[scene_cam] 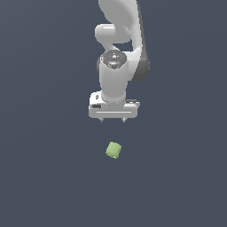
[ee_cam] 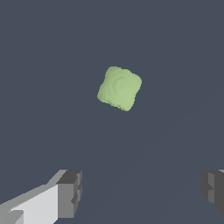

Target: Pick up the object and move it to a goal position.

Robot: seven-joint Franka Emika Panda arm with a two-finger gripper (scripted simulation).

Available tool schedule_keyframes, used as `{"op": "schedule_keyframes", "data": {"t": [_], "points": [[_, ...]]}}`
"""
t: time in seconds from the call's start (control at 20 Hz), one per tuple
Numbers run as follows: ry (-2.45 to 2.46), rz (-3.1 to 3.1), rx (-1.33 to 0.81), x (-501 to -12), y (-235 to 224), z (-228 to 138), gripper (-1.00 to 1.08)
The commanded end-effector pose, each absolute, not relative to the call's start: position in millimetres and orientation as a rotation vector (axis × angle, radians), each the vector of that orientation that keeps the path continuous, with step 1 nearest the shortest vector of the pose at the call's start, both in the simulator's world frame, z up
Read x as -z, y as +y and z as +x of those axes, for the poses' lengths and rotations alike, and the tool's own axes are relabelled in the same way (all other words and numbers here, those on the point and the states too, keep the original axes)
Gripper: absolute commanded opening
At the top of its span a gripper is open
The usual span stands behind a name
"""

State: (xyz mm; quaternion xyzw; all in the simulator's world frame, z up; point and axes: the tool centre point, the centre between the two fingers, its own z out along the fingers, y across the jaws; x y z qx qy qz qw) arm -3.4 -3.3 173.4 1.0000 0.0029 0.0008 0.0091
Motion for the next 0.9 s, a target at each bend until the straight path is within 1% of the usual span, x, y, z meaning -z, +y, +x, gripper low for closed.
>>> {"op": "schedule_keyframes", "data": {"t": [0.0, 0.5, 0.85], "points": [[0.009, 3.123, -0.002, -173, -3, -3, 1.00], [0.055, 3.131, -0.031, -181, 3, 3, 1.00], [0.020, 3.132, -0.028, -177, 2, 7, 1.00]]}}
